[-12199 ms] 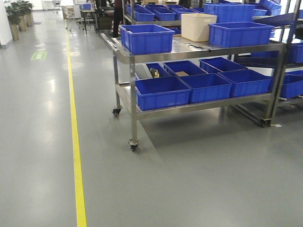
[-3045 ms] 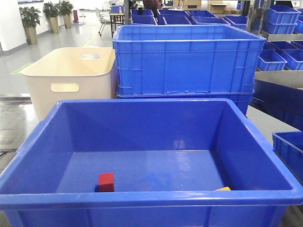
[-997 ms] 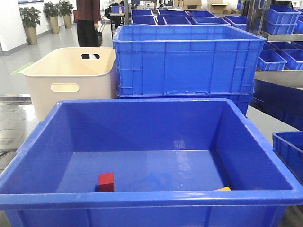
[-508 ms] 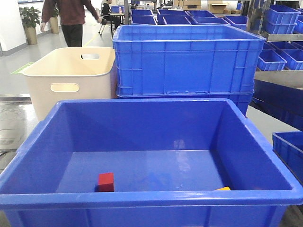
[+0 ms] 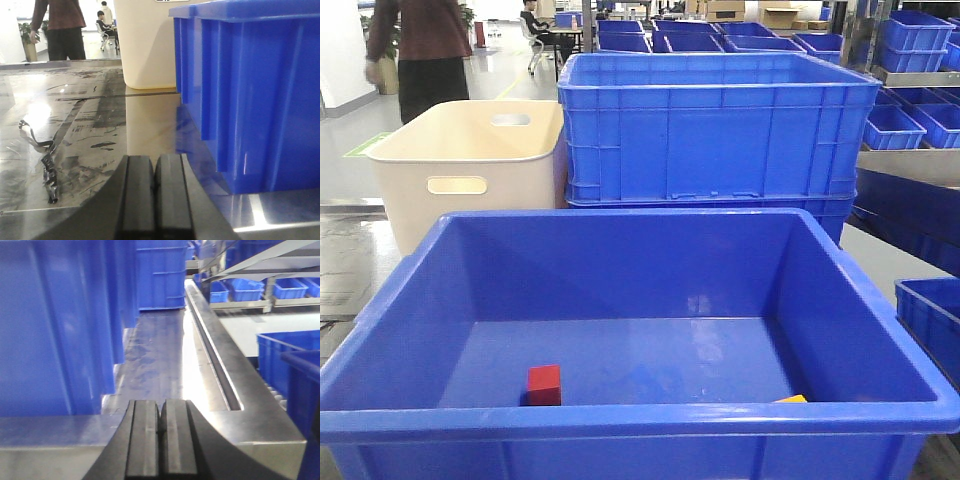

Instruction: Pick red and yellow blocks into blue bin

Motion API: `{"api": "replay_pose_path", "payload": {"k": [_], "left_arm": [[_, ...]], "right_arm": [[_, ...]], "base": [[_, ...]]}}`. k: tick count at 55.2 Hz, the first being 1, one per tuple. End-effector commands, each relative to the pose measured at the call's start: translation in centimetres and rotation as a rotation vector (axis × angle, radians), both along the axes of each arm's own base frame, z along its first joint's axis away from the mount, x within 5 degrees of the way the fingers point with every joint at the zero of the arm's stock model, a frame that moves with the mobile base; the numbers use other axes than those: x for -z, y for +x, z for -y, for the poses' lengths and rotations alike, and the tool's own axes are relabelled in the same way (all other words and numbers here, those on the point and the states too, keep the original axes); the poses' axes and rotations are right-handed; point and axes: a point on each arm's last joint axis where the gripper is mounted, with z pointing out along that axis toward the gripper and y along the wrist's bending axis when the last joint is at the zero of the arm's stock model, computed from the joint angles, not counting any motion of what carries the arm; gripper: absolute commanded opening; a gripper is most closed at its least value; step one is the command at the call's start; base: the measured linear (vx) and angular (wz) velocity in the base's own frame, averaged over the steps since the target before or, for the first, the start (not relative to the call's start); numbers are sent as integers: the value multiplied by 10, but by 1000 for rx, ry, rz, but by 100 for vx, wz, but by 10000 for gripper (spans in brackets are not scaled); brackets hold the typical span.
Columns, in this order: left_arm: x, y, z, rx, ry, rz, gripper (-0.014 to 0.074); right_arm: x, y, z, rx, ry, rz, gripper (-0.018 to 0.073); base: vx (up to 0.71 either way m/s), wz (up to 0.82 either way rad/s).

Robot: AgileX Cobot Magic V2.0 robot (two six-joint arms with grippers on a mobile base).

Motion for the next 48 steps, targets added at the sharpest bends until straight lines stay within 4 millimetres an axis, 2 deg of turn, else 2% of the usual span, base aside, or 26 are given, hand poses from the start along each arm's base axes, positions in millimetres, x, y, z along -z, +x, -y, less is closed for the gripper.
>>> {"api": "replay_pose_path", "payload": {"k": [1, 48], "left_arm": [[-13, -2, 0, 1, -11, 112, 2], [-13, -2, 0, 1, -11, 112, 2]], "right_arm": [[-6, 0, 1, 10, -20, 95, -11], [-6, 0, 1, 9, -20, 93, -11]], "base": [[0, 0], [0, 0]]}}
